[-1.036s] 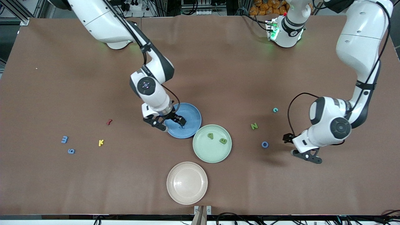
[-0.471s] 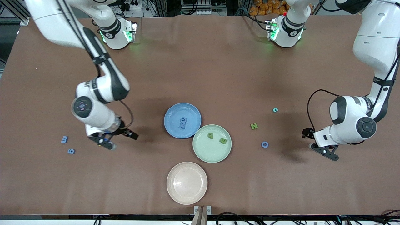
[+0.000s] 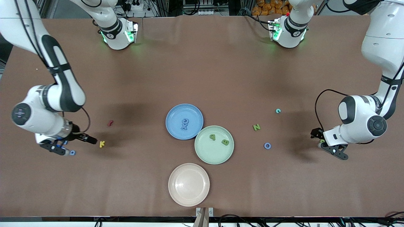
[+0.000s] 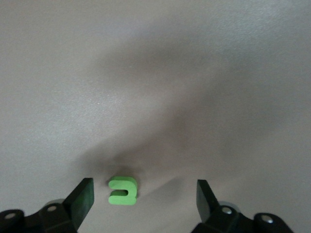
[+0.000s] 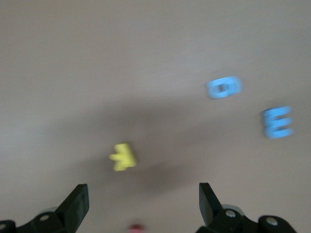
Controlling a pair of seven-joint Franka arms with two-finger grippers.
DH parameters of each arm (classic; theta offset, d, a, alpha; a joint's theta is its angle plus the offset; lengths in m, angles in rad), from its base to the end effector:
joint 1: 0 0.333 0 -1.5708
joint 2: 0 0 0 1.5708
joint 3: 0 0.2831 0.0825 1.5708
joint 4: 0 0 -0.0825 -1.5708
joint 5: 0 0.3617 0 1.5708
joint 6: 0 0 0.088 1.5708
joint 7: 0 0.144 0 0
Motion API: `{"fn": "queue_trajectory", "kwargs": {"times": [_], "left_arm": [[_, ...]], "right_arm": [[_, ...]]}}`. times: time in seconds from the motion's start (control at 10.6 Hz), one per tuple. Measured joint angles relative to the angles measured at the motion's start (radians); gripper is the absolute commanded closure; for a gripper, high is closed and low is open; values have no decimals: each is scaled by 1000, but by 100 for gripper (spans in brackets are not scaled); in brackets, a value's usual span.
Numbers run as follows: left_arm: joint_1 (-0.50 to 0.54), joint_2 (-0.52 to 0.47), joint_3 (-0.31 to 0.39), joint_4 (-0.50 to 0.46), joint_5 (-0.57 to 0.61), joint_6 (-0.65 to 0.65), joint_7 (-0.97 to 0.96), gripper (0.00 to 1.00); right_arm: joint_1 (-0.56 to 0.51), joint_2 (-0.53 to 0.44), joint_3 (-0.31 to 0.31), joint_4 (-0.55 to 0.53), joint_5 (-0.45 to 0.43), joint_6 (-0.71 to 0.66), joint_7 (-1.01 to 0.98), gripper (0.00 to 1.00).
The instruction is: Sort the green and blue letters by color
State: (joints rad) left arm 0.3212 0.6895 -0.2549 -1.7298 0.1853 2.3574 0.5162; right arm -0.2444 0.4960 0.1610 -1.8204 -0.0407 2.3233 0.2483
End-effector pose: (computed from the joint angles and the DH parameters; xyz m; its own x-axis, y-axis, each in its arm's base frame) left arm 0.6254 0.0538 0.1447 0.8623 -0.5064 -0.0107 -0.5054 -0.8616 0.0466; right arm 0.6161 -0.0564 0.2181 0.9481 -0.3181 0.0022 -0.3176 -0.9470 -0.0483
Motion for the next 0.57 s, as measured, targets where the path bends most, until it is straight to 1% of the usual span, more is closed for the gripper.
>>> {"fn": "queue_trajectory", "kwargs": {"times": [0.09,0.19,0.28,0.47,0.57], "left_arm": [[4,3,1,-2,0,10,0,17],[5,7,1,-2,0,17,0,17],[5,9,1,-3,16,19,0,18],[6,12,1,-3,55,24,-2,21],[6,13,1,-3,60,26,-2,21]], "right_arm": [[-56,1,0,-2,0,-13,-100,0],[-103,2,-1,-4,-4,-21,-176,0],[-134,6,0,-6,-43,-26,-223,0],[-167,28,0,-11,-165,-25,-243,0],[-178,41,0,-12,-194,-17,-244,0]]}}
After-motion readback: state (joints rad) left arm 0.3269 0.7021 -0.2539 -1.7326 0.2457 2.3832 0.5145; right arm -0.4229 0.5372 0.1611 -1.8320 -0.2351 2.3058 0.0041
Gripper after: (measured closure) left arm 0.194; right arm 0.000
